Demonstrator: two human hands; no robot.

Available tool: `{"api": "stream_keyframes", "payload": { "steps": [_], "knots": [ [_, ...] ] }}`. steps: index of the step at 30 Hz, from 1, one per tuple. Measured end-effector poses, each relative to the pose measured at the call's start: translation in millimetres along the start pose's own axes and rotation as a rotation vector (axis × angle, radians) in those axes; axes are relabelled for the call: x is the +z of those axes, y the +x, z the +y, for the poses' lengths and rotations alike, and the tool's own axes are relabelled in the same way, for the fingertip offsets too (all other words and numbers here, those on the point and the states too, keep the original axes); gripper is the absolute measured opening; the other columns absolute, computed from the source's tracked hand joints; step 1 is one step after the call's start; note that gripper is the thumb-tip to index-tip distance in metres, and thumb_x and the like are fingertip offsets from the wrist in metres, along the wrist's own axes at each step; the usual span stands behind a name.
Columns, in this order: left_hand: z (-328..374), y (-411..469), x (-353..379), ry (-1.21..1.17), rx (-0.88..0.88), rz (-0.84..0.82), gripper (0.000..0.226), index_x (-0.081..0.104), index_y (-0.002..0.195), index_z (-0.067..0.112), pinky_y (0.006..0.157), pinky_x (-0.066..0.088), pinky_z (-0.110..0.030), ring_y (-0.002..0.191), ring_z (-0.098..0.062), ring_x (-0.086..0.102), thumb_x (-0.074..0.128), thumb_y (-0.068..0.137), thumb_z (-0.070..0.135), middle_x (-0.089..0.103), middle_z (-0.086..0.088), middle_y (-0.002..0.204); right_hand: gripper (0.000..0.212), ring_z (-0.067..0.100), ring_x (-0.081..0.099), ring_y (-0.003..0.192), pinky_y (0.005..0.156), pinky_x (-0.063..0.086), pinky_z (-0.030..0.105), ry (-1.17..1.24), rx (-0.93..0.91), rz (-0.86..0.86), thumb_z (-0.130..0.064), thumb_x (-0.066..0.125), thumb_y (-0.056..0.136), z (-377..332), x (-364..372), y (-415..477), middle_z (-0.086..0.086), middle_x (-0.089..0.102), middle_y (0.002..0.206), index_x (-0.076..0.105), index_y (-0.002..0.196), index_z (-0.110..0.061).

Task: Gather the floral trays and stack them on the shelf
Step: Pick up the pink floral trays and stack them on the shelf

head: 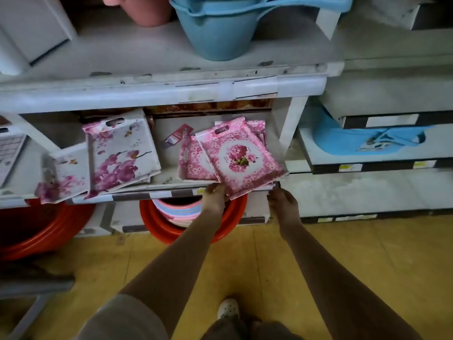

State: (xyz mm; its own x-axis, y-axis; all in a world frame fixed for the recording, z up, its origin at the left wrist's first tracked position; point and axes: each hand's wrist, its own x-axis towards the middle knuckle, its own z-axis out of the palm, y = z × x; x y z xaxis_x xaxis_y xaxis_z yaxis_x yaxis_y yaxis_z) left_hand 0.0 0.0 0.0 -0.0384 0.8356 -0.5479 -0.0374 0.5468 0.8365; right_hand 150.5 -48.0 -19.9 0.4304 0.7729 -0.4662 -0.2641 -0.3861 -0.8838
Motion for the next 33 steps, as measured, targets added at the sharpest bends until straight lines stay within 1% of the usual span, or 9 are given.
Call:
{"api": "stream_keyframes", "payload": {
  "steps": [3, 8, 11, 13, 15, 18, 21, 28, 33],
  "knots": [
    [-14.9, 13.4, 1.4, -0.012, -0.013, 0.042, 0.019, 0.059, 0.083, 0.018, 0.059, 0.042, -0.024, 0.067, -0.010, 0.056, 0.049, 0.095, 0.027, 0.062, 0.004, 0.075, 0.037, 0.019, 0.054, 0.097, 0.083, 0.041, 0.031, 0.023, 0.031, 0.019, -0.025, 0.048, 0.094, 6.2, -0.2, 11.8, 0.009, 0.058, 0.108, 0.055, 0.123, -0.002],
    [-44.5, 54.3, 10.6, 0.043, -0.065, 0.147, 0.037, 0.053, 0.118, 0.005, 0.073, 0.050, -0.036, 0.084, -0.022, 0.060, 0.056, 0.091, 0.030, 0.063, -0.008, 0.093, 0.037, 0.018, 0.055, 0.093, 0.073, 0.043, 0.024, 0.062, 0.076, 0.030, -0.026, 0.050, 0.095, 27.7, -5.0, 49.9, 0.009, 0.058, 0.107, 0.055, 0.123, -0.002],
    [-66.7, 90.7, 23.7, 0.076, -0.124, 0.197, 0.043, 0.053, 0.122, 0.005, 0.095, 0.049, -0.050, 0.106, -0.036, 0.059, 0.058, 0.087, 0.029, 0.062, -0.019, 0.116, 0.038, 0.027, 0.058, 0.108, 0.088, 0.046, 0.034, 0.090, 0.099, 0.029, -0.024, 0.049, 0.095, 48.2, -9.3, 79.3, 0.015, 0.060, 0.119, 0.053, 0.126, -0.003],
    [-78.6, 108.2, 31.4, 0.003, -0.209, 0.196, 0.039, 0.054, 0.118, 0.006, 0.073, 0.058, -0.041, 0.085, -0.031, 0.065, 0.058, 0.088, 0.030, 0.065, -0.016, 0.103, 0.039, 0.029, 0.058, 0.112, 0.094, 0.045, 0.038, 0.110, 0.105, 0.030, -0.023, 0.049, 0.095, 60.3, -11.7, 93.2, 0.015, 0.060, 0.121, 0.052, 0.128, -0.002],
    [-91.5, 127.2, 39.0, -0.117, -0.269, 0.166, 0.033, 0.057, 0.113, 0.010, 0.052, 0.053, -0.029, 0.065, -0.023, 0.063, 0.057, 0.089, 0.033, 0.065, -0.008, 0.086, 0.038, 0.026, 0.058, 0.109, 0.089, 0.046, 0.034, 0.116, 0.101, 0.023, -0.022, 0.048, 0.095, 72.0, -13.8, 109.1, 0.015, 0.060, 0.120, 0.052, 0.127, -0.001],
    [-103.4, 150.2, 46.9, -0.301, -0.336, 0.112, 0.028, 0.058, 0.103, 0.014, 0.061, 0.055, -0.036, 0.078, -0.027, 0.064, 0.061, 0.087, 0.037, 0.065, -0.010, 0.087, 0.036, 0.024, 0.059, 0.107, 0.086, 0.044, 0.033, 0.118, 0.107, 0.015, -0.022, 0.048, 0.096, 84.5, -14.4, 127.0, 0.016, 0.060, 0.122, 0.053, 0.126, -0.002],
    [-107.2, 165.0, 51.2, -0.552, -0.387, 0.062, 0.033, 0.056, 0.110, 0.009, 0.060, 0.057, -0.040, 0.091, -0.032, 0.064, 0.069, 0.084, 0.025, 0.067, -0.017, 0.100, 0.037, 0.024, 0.059, 0.107, 0.087, 0.045, 0.033, 0.117, 0.102, 0.010, -0.021, 0.047, 0.096, 94.3, -14.7, 139.8, 0.017, 0.060, 0.123, 0.051, 0.127, -0.001],
    [-104.8, 174.5, 55.3, -0.573, -0.313, 0.125, 0.032, 0.051, 0.118, 0.003, 0.041, 0.054, -0.030, 0.075, -0.028, 0.065, 0.062, 0.088, 0.007, 0.063, -0.016, 0.094, 0.038, 0.023, 0.060, 0.107, 0.086, 0.046, 0.031, 0.121, 0.098, 0.009, -0.023, 0.048, 0.096, 96.5, -14.9, 148.4, 0.015, 0.060, 0.123, 0.050, 0.128, -0.002],
    [-97.6, 154.3, 39.3, -0.526, -0.267, 0.213, 0.024, 0.056, 0.111, 0.001, 0.070, 0.056, -0.042, 0.099, -0.041, 0.063, 0.055, 0.088, -0.004, 0.062, -0.024, 0.115, 0.040, 0.024, 0.058, 0.112, 0.084, 0.048, 0.030, 0.111, 0.113, 0.010, -0.027, 0.051, 0.094, 86.0, -18.5, 135.7, 0.015, 0.059, 0.125, 0.052, 0.126, -0.003]
  ]
}}
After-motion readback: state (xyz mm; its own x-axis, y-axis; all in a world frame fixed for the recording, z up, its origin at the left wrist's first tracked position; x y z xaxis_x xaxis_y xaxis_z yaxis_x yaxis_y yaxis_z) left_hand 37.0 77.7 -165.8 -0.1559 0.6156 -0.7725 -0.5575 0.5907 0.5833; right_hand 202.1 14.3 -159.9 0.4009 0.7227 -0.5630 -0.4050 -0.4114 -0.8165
